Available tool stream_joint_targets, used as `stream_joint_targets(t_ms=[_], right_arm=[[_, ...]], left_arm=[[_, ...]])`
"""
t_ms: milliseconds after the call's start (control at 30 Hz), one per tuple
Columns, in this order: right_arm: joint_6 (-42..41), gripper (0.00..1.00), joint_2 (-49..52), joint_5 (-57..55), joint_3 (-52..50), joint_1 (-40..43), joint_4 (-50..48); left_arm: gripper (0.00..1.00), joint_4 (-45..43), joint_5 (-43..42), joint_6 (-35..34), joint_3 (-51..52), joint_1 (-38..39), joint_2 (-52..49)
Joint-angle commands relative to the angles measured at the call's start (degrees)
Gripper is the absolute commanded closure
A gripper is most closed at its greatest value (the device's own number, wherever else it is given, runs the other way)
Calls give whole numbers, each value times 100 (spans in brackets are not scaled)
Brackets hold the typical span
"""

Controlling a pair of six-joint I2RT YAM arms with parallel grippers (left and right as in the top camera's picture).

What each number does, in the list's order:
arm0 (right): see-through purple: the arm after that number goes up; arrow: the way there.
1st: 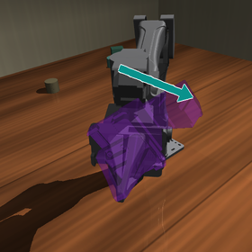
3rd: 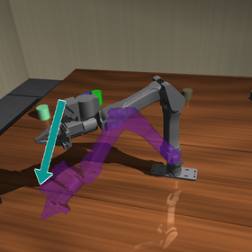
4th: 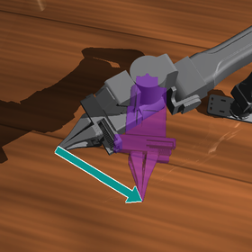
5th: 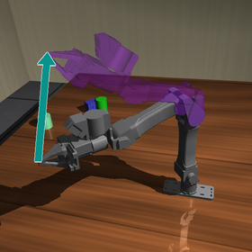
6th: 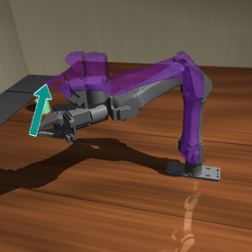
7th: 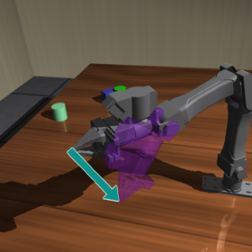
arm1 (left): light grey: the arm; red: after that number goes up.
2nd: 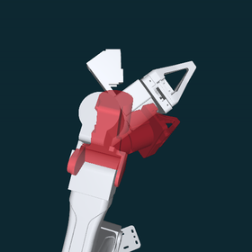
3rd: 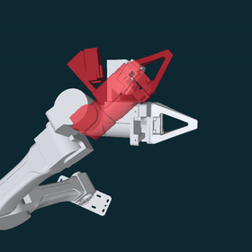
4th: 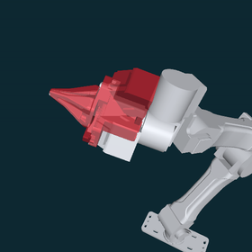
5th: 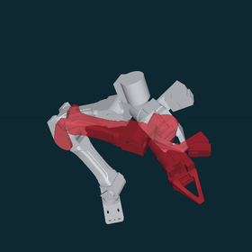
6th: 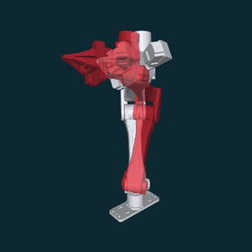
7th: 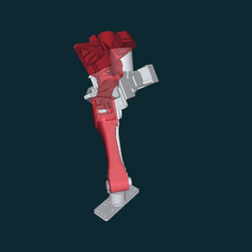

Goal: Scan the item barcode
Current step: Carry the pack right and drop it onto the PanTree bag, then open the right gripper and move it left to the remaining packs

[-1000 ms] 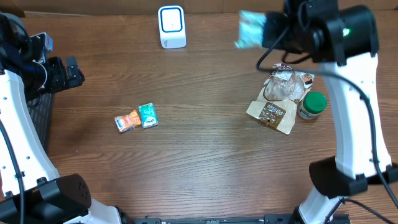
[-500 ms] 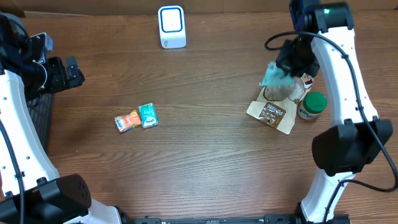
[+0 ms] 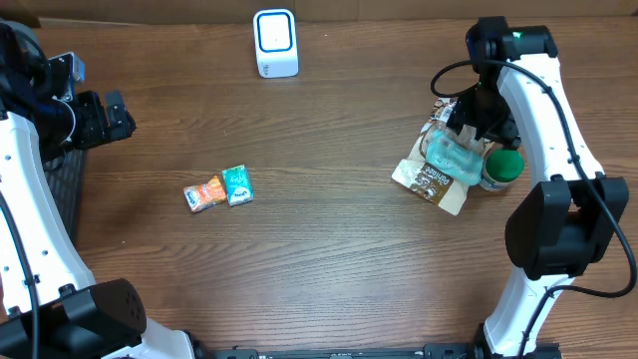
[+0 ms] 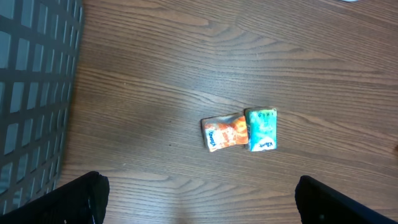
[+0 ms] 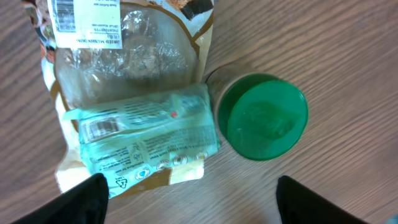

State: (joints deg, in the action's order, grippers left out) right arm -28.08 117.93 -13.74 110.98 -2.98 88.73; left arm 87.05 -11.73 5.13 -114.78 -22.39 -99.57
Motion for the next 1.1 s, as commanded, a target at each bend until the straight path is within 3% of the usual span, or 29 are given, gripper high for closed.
stream_joint_targets(t_ms=[0,267,467,567,1067], right_arm=[[343,14,-15,-164,142,13,7],[1261,14,-20,1169,1045,-195,199],[1818,16,-11,3040,1196,-645,-310],[1797,18,11,3517,1080,-1064,-752],[245,27,284,3434,-136,-3279,-3504]], left_arm=[[0,-13,-9,111,-11,-9,-7],[0,-13,-7,111,-11,-9,-7],[0,-13,-9,111,-11,-9,-7],[1,-13,-7,111,-11,-9,-7],[0,-13,-9,111,-11,-9,-7]])
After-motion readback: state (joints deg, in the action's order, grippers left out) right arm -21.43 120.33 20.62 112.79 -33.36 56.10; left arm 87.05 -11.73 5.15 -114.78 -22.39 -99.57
